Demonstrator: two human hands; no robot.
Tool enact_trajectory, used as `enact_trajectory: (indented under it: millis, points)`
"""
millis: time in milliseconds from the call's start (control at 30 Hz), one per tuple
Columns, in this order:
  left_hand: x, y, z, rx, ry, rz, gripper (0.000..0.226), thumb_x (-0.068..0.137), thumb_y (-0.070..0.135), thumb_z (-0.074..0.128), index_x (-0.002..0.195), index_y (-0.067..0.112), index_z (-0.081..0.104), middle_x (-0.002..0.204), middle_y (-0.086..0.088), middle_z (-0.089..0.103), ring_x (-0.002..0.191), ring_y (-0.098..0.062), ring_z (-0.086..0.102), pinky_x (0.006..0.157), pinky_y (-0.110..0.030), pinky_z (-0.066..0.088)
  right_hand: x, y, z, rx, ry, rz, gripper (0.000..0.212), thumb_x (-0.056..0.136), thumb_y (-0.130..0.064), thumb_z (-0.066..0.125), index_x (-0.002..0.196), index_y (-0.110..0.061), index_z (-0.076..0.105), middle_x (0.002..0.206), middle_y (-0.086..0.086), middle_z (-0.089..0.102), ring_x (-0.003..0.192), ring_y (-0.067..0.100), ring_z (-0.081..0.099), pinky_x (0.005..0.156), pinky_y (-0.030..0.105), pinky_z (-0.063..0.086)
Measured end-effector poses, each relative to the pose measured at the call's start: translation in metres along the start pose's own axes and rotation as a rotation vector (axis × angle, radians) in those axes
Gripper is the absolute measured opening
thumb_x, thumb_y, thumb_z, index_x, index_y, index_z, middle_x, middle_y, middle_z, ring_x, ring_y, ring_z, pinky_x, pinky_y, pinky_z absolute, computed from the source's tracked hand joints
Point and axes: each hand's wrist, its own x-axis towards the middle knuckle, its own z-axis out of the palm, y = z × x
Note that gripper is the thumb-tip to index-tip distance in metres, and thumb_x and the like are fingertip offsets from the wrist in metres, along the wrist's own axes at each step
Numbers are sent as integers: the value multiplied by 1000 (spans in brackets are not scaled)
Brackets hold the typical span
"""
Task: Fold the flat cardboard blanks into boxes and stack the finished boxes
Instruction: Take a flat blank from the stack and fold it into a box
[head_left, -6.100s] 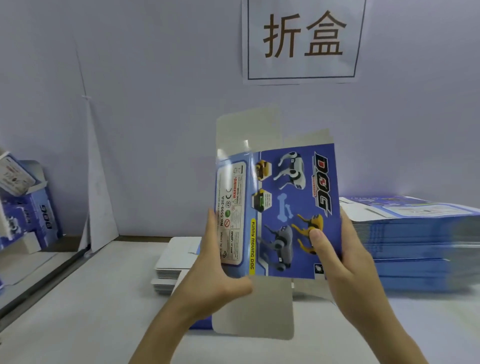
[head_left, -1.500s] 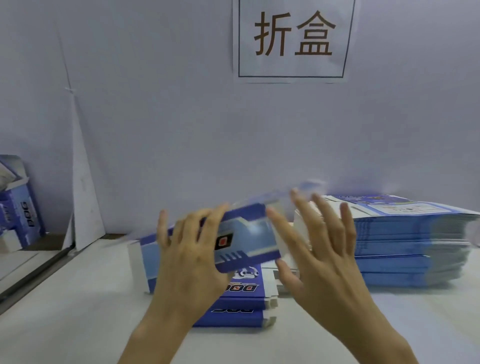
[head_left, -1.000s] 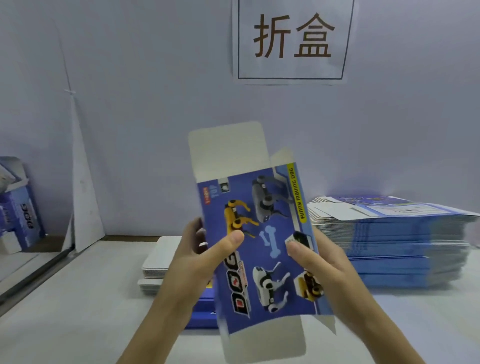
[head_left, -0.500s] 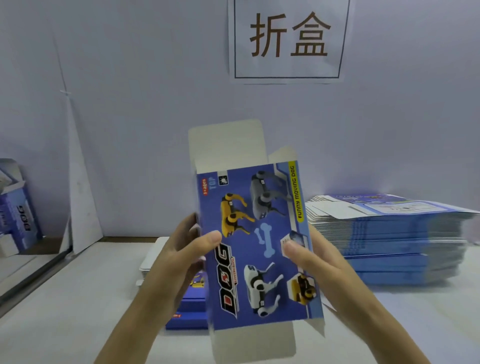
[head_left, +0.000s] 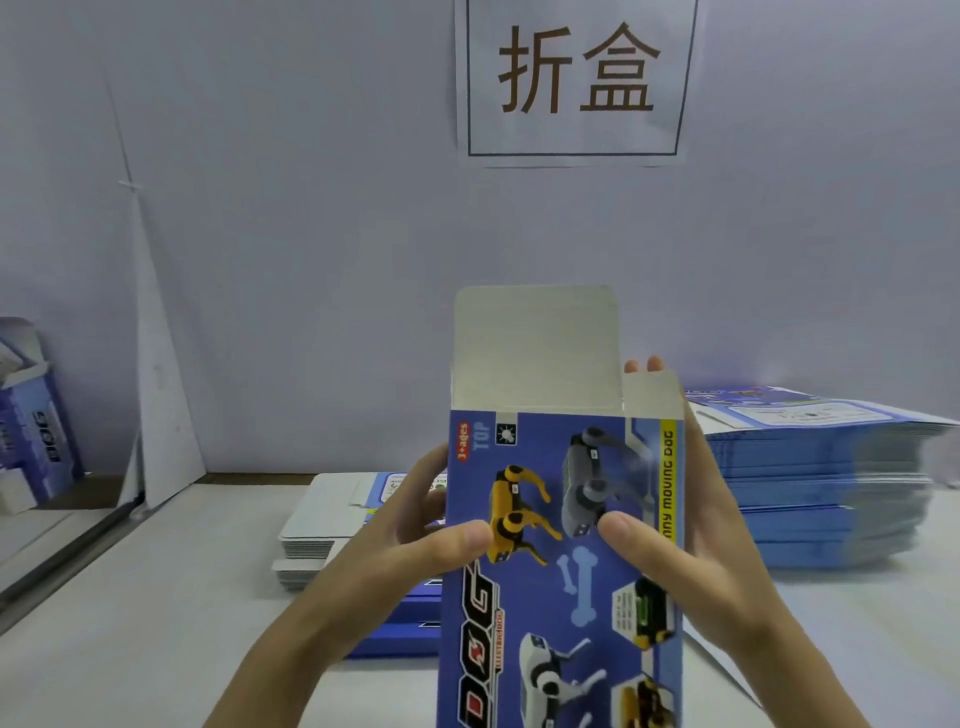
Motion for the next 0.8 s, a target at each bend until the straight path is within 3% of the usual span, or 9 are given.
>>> enact_trajectory:
  millis: [67, 133, 200, 267, 333, 400, 533, 700, 800]
  points:
    - [-1, 0, 0, 8, -15, -8, 112, 32, 70, 82, 132, 38, 40, 113, 18, 68, 104, -10, 67, 72, -21, 56, 2, -1, 0, 5, 5, -57, 83, 81, -27, 61, 154, -21, 23, 148, -23, 42, 130, -6, 45, 94, 5, 39]
    - [-2, 0, 2, 8, -40, -15, 110, 34, 68, 82, 130, 36, 40, 111, 23, 68, 102, -5, 67, 68, -17, 55, 3, -2, -3, 18, 23, -75, 77, 80, -26, 61, 150, -24, 30, 145, -22, 47, 127, -3, 50, 93, 10, 45]
    - [-3, 0, 3, 4, -70, -12, 111, 34, 70, 83, 130, 35, 40, 111, 24, 67, 102, -4, 67, 67, -17, 55, 1, -2, -6, 23, 29, -54, 68, 78, -30, 62, 142, -31, 41, 135, -14, 56, 119, 8, 59, 90, 30, 53]
    - [-2, 0, 3, 13, -89, -5, 105, 41, 62, 84, 131, 33, 39, 111, 24, 67, 102, -4, 67, 67, -16, 55, -1, 0, -6, 4, 34, -30, 55, 74, -33, 63, 127, -32, 48, 118, -8, 61, 101, 17, 67, 79, 47, 55]
    - [-3, 1, 1, 25, -96, 5, 101, 46, 57, 82, 132, 29, 38, 110, 24, 67, 102, -3, 67, 67, -16, 55, -4, 0, -4, 4, 35, -27, 44, 73, -34, 63, 114, -31, 48, 101, -3, 59, 86, 25, 65, 67, 53, 54]
    - [-5, 2, -2, 27, -107, 3, 111, 39, 67, 85, 130, 22, 39, 109, 23, 68, 101, -4, 67, 67, -17, 55, -3, -1, -2, 11, 24, -35, 39, 73, -34, 62, 109, -29, 46, 92, -1, 57, 80, 25, 63, 63, 47, 55]
    - [-8, 4, -5, 12, -122, -20, 113, 34, 69, 85, 123, 17, 40, 105, 27, 68, 98, -1, 67, 65, -16, 55, 0, -3, -1, -47, 17, -109, 43, 74, -32, 60, 113, -22, 44, 102, -12, 55, 88, 4, 62, 68, 18, 54]
    - [-7, 4, -3, 22, -127, -26, 110, 38, 69, 84, 124, 19, 39, 107, 27, 67, 98, -1, 67, 67, -15, 55, 0, -5, -3, -9, 7, -103, 34, 72, -30, 62, 101, -22, 45, 93, -11, 56, 81, 1, 63, 62, 13, 51]
    - [-8, 5, -6, 18, -104, -31, 112, 34, 70, 85, 123, 20, 40, 104, 28, 68, 96, 0, 67, 65, -15, 55, -1, -7, -2, 8, -4, -71, 37, 73, -31, 63, 106, -27, 46, 100, -8, 56, 87, 9, 66, 63, 23, 56]
